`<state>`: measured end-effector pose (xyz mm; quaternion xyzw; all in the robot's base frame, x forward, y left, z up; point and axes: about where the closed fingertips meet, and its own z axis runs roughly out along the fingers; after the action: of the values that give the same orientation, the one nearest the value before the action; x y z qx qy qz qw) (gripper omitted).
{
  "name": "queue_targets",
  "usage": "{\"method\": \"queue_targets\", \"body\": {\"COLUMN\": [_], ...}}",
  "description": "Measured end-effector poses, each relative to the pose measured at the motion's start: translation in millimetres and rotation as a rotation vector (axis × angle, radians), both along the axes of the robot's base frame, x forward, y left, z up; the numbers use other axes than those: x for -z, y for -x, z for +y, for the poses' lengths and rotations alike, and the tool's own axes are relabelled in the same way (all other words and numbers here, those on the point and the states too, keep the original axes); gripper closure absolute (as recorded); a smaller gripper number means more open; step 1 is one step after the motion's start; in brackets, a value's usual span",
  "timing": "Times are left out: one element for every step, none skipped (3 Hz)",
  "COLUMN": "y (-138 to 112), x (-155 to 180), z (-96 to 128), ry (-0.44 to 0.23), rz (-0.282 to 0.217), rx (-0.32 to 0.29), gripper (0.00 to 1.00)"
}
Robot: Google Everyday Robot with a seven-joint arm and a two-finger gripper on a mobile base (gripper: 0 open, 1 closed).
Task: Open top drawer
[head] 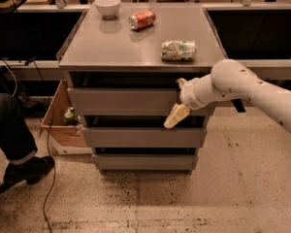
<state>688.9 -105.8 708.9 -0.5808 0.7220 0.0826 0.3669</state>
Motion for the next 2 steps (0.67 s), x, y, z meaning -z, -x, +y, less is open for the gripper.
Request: {"method": "queue_targets", "body": {"y": [-33.2,-50.2], "x": [8.6,15.0], "z": [5.7,10.1], "ry": [0.0,0.007], "rz": [-0.035,-0.042], "rx": [0.006,0.003], "gripper": [0.0,0.0]}}
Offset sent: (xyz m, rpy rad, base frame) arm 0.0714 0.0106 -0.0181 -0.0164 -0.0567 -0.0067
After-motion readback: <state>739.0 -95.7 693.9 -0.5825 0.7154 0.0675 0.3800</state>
